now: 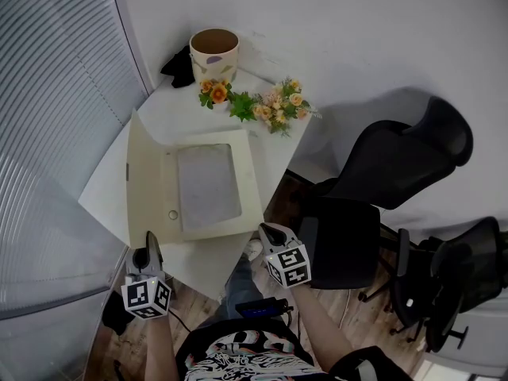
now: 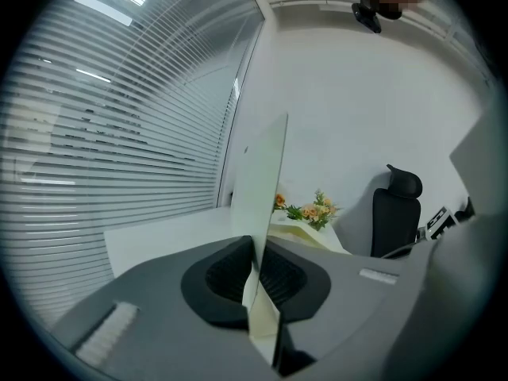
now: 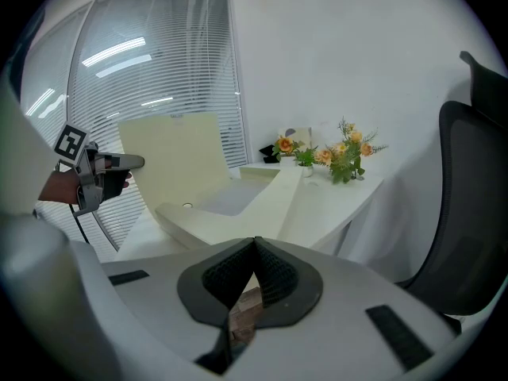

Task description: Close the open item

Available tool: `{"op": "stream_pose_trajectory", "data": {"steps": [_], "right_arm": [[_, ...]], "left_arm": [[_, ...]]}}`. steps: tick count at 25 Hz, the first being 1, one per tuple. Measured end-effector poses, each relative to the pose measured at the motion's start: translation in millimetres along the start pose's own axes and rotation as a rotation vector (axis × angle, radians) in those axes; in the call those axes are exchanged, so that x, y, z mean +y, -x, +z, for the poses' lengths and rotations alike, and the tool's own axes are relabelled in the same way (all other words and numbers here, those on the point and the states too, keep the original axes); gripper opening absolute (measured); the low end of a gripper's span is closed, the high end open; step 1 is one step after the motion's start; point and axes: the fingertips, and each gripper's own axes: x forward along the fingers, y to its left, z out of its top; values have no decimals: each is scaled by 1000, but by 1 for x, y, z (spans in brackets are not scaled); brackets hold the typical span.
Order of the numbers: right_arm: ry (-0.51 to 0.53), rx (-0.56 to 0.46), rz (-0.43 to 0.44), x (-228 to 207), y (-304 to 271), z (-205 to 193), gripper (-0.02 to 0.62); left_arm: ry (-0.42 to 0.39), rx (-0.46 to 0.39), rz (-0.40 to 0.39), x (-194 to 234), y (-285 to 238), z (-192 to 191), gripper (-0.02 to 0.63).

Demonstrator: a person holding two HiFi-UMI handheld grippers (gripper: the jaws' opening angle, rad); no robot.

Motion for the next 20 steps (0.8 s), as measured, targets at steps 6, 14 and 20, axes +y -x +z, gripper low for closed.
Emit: {"op": "stream_pose_trajectory", "data": {"steps": [6,14,20], "right_arm": [[1,-6,-1,1,-2,1,2],[-8,-10,0,2,-2,2,2],[-15,-13,-3,1,-2,3,2]], "left_arm": [[-34,-2,-38,-14,-7,4,12],[-93,7,-119,-47,-13,5,25],[-146,19,-175,-69,-16,3,29]]}}
